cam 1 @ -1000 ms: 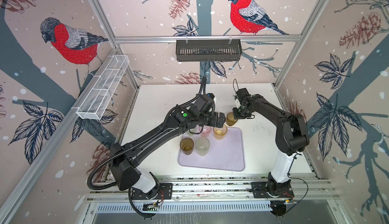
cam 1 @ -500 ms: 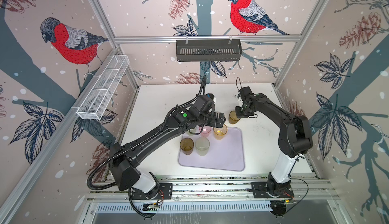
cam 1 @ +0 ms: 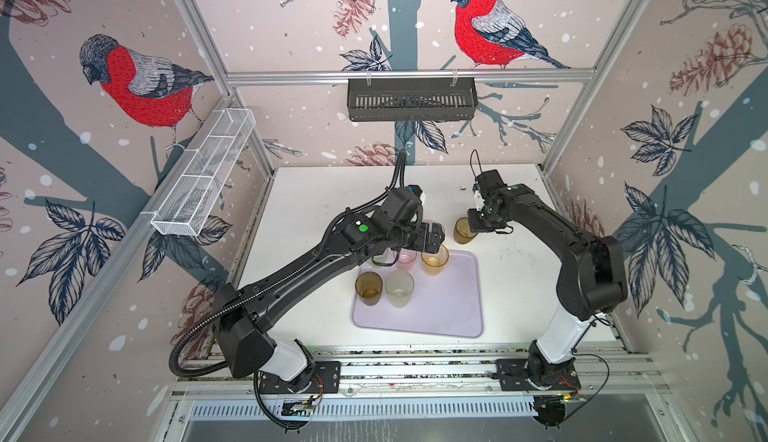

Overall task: Place the glasses into the tray
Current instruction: 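Close the right gripper on the olive cup's rim and lift it, then carry the olive cup with the right gripper over the tray's edge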

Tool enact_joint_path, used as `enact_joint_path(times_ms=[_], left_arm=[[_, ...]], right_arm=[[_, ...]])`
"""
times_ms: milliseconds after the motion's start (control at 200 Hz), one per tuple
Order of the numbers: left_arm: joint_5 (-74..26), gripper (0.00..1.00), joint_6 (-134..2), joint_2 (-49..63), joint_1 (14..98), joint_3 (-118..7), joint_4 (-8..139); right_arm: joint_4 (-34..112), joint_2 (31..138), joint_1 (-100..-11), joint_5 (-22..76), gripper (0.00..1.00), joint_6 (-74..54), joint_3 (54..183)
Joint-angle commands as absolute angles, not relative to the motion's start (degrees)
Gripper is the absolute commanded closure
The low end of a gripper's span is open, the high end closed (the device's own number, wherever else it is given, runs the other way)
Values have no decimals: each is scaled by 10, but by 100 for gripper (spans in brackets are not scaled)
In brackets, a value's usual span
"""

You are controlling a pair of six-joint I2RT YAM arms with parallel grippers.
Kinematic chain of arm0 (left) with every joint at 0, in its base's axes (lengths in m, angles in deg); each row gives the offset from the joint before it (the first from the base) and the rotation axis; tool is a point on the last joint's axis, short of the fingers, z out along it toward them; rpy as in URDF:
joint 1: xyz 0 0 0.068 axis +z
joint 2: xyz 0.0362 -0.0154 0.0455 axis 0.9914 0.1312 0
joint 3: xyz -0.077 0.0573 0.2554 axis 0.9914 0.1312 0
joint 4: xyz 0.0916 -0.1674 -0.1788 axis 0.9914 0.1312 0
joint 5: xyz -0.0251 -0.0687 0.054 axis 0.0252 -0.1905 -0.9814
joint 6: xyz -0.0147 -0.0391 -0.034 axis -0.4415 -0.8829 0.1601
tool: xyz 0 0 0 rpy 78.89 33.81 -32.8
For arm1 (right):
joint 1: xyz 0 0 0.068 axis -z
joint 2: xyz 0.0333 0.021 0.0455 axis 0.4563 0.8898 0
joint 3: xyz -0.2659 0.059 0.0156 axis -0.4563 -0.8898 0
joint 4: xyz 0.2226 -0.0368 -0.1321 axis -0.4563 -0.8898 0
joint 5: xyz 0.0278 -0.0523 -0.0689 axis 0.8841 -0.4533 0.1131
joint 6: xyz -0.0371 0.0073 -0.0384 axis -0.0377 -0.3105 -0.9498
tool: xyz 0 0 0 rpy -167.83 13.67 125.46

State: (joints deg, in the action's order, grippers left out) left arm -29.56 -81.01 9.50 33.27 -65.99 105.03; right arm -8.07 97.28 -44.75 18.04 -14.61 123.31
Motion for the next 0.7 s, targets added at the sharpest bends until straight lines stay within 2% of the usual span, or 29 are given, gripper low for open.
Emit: enact_joint_path(times_ms=[0,695], left_arm=[[-296,2,-803,91,333,-659,1029],[-294,2,-803,80,333,-651,1026]], right_arm=[[-89,960,-448,172,99,-145,1230],[-108,905,-451,167,99,-138,1191]])
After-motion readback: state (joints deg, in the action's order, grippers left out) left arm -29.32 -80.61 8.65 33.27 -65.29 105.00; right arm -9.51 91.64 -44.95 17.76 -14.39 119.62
